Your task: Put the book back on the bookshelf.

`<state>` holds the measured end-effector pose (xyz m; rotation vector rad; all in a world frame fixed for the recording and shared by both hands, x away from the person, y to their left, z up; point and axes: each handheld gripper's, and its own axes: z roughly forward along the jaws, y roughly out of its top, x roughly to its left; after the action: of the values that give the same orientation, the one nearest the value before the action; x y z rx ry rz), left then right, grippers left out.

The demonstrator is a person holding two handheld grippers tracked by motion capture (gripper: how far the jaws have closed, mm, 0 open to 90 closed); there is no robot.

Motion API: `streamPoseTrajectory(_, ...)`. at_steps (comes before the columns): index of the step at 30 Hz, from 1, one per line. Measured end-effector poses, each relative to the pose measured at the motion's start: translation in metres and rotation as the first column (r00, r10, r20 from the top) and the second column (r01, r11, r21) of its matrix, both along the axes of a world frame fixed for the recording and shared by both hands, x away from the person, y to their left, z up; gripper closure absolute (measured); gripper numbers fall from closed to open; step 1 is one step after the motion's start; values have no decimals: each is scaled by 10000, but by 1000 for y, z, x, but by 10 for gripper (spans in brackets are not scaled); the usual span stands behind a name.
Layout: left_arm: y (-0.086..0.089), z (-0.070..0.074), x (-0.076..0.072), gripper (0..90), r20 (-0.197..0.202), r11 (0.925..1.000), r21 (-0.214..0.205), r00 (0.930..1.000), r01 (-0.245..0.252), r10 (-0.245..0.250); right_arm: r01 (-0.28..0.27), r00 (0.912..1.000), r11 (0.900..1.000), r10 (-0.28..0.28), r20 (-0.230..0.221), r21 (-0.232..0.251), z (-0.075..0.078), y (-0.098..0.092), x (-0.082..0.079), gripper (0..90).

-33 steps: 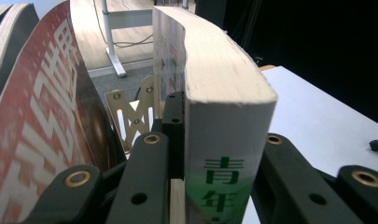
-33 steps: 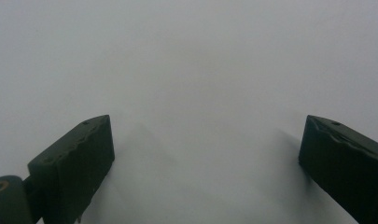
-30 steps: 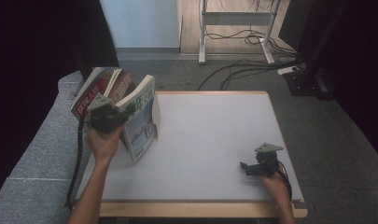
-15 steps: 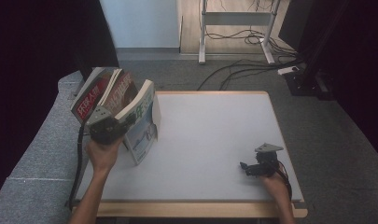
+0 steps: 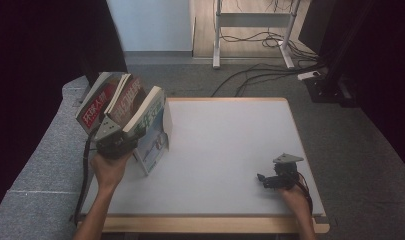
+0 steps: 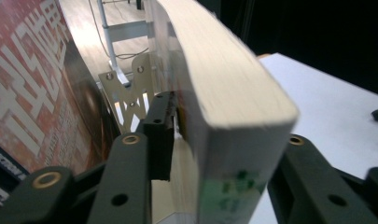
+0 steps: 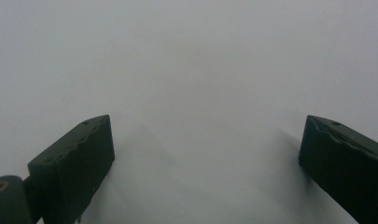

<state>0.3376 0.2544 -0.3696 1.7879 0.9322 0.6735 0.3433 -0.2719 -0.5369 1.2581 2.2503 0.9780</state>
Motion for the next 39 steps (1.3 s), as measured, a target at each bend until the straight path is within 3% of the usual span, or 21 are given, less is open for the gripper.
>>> streamPoseTrajectory(6,-1,-8,-5,536,-72,9998,83,9998,187,-186,1,10000,10000,-1,2,2,0,0,0,29)
streamPoseTrajectory(16,3,-28,-12,504,-317,9985,-58,9980,538,-539,0,10000,10000,0,9,-1,0,0,0,29)
streamPoseTrajectory(21,5,-41,-14,488,-573,9977,71,9961,678,-673,-3,10000,10000,3,17,-9,0,0,0,29)
streamPoseTrajectory(26,7,-51,-18,489,-699,9974,175,9952,699,-685,8,10000,10000,-8,30,-24,0,0,0,30)
streamPoseTrajectory(31,16,-66,-24,516,-1070,9960,-139,9903,878,-888,17,10000,10000,-17,40,-30,0,0,0,30)
streamPoseTrajectory(39,25,-84,-28,590,-1620,9954,-114,9822,947,-953,23,10000,10000,-23,48,-31,0,0,-1,30)
